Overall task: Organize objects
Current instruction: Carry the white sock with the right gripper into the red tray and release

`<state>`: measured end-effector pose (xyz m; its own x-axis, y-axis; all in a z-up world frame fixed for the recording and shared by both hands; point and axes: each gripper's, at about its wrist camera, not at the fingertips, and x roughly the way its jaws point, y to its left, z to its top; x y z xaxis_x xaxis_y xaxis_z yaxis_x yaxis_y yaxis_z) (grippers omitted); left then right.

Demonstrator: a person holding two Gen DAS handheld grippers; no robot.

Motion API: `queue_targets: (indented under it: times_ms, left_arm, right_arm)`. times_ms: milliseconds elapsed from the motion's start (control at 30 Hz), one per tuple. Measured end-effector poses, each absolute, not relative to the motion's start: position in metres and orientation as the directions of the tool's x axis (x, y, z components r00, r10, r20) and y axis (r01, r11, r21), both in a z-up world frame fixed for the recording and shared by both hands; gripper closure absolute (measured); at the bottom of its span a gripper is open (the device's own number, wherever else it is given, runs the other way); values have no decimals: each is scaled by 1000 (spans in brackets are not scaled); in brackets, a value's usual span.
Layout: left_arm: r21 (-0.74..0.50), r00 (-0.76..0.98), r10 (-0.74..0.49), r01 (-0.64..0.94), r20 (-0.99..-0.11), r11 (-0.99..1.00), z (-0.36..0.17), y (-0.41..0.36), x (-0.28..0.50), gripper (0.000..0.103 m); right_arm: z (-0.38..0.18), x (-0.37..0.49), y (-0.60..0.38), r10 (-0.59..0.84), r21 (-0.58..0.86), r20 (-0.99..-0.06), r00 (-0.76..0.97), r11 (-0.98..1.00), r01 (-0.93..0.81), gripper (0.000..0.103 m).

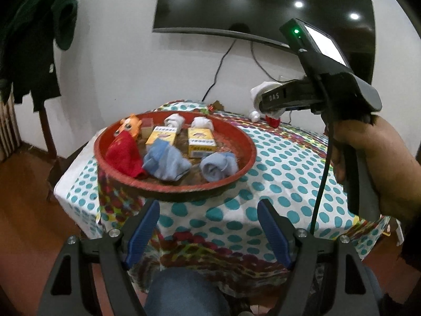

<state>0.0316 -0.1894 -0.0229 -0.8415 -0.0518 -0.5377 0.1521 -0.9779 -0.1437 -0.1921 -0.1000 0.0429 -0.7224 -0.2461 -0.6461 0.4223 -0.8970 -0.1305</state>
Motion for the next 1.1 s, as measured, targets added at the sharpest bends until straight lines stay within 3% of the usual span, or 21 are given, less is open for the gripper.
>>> queue_targets:
  times_ms: [300, 533, 1100]
  left_arm:
    - [-205, -815, -57, 213, -577, -955, -32, -211, 33, 24]
    - [-211, -808, -49, 212, -587, -954, -36, -215, 28, 24]
    - [-259, -772, -10, 226, -636, -939, -50, -231, 12, 24]
  right_arm:
    - [12, -173, -140, -290, -123, -691, -662, -855, 504, 77]
    - [0, -211, -139, -259, -72, -727, -636, -892, 445, 77]
    - [-45, -262, -160, -160, -121, -792, -590, -905, 409, 77]
